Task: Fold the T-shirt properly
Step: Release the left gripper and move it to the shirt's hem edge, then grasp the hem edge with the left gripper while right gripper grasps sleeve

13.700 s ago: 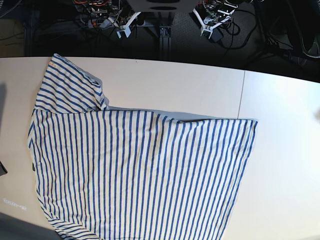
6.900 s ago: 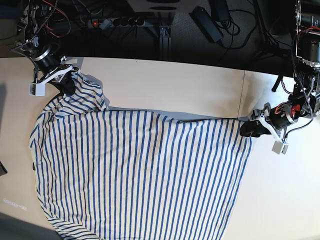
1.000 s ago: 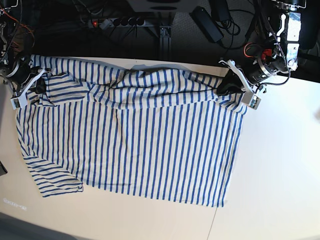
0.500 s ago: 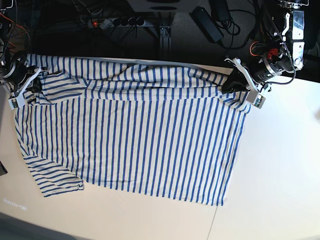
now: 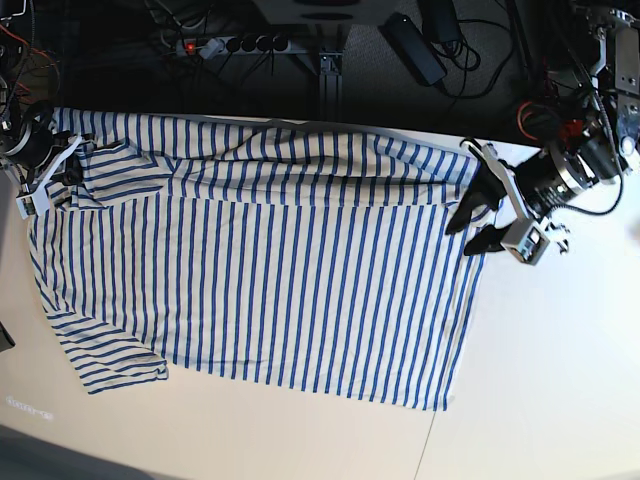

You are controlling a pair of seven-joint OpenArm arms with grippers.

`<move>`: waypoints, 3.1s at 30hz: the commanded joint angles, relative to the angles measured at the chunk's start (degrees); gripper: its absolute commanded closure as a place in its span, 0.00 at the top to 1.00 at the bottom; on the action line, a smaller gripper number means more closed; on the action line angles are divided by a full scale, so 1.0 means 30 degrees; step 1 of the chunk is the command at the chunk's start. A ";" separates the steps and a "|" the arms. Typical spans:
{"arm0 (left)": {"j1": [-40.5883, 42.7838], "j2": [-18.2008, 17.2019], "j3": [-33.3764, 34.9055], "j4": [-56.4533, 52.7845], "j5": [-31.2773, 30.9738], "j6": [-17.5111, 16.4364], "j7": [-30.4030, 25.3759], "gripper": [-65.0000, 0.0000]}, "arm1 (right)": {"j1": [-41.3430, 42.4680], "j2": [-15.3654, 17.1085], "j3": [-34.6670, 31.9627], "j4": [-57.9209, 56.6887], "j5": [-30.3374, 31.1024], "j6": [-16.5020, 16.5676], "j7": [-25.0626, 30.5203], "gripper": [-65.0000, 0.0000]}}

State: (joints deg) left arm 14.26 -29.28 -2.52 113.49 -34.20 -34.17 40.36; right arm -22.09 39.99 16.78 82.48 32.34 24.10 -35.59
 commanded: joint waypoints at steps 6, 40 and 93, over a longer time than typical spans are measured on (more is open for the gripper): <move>-0.5224 -0.0721 0.0109 -0.4845 -0.0998 0.0539 -0.1005 0.50 | -0.0051 0.0364 0.0124 0.0007 -0.0488 0.0714 -0.0430 0.00; -1.8768 0.4816 0.2565 -3.1277 -0.4036 -0.0342 -0.2375 0.53 | -0.0066 0.0357 0.0124 0.0007 -0.0430 0.0729 -0.0459 0.00; -1.8761 0.5661 0.2572 -3.1277 -0.0240 -0.0408 -0.1027 0.00 | 1.8513 0.0481 0.4102 -1.8673 -0.1384 0.0532 0.2965 0.50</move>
State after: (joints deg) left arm -41.12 -12.08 5.17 19.46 -36.75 -35.20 34.74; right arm 32.12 39.83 28.75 25.30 27.66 24.03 -27.92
